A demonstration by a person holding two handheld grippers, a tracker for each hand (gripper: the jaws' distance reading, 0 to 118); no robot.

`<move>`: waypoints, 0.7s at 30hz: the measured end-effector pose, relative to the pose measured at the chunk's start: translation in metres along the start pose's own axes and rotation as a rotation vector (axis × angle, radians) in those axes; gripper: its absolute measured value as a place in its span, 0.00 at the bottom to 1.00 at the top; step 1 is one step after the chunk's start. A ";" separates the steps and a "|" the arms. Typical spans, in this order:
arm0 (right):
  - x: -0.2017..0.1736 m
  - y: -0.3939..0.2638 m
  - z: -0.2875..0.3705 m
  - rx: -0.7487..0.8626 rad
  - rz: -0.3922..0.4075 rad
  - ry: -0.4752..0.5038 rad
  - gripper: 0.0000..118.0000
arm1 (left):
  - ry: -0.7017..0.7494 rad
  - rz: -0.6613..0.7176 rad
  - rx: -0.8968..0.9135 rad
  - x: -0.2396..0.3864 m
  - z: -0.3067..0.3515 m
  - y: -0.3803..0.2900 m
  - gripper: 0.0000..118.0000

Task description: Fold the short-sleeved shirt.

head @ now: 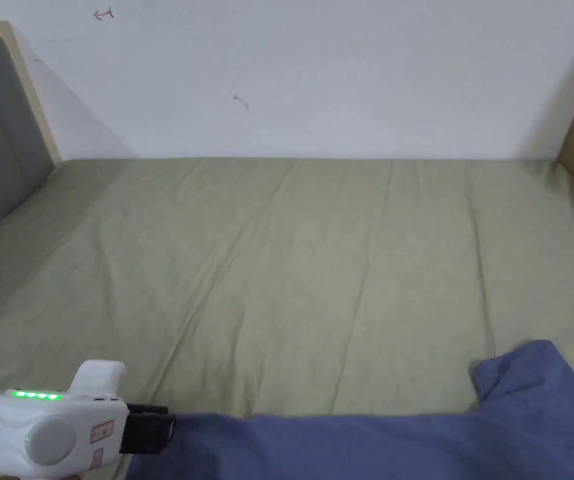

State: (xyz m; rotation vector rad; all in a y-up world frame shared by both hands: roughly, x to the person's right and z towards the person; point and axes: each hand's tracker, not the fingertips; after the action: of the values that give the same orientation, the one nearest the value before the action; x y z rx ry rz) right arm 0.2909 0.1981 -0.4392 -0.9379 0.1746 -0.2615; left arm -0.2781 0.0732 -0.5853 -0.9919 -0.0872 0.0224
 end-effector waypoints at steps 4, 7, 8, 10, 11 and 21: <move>0.012 0.003 -0.018 -0.027 -0.041 -0.009 0.00 | 0.052 -0.097 0.024 0.017 -0.011 -0.001 0.94; 0.027 0.010 -0.027 -0.030 -0.093 -0.019 0.00 | 0.013 -0.192 0.119 0.036 0.008 -0.013 0.58; 0.033 0.016 -0.029 -0.022 -0.108 -0.022 0.00 | 0.013 -0.226 0.126 0.044 0.014 -0.017 0.42; 0.046 0.027 -0.030 0.012 -0.132 -0.006 0.00 | 0.009 -0.248 0.099 0.049 0.017 -0.017 0.04; 0.053 0.036 -0.032 0.039 -0.147 0.003 0.00 | 0.009 -0.243 0.099 0.051 0.018 -0.017 0.04; 0.111 0.156 -0.142 -0.105 -0.159 -0.064 0.99 | -0.106 -0.036 0.150 0.038 0.082 0.005 0.03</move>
State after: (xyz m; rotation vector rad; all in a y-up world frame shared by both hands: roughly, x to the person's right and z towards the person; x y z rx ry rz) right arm 0.3828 0.1434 -0.6527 -1.0654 0.0546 -0.3713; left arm -0.2473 0.1469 -0.5425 -0.8391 -0.1972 0.0479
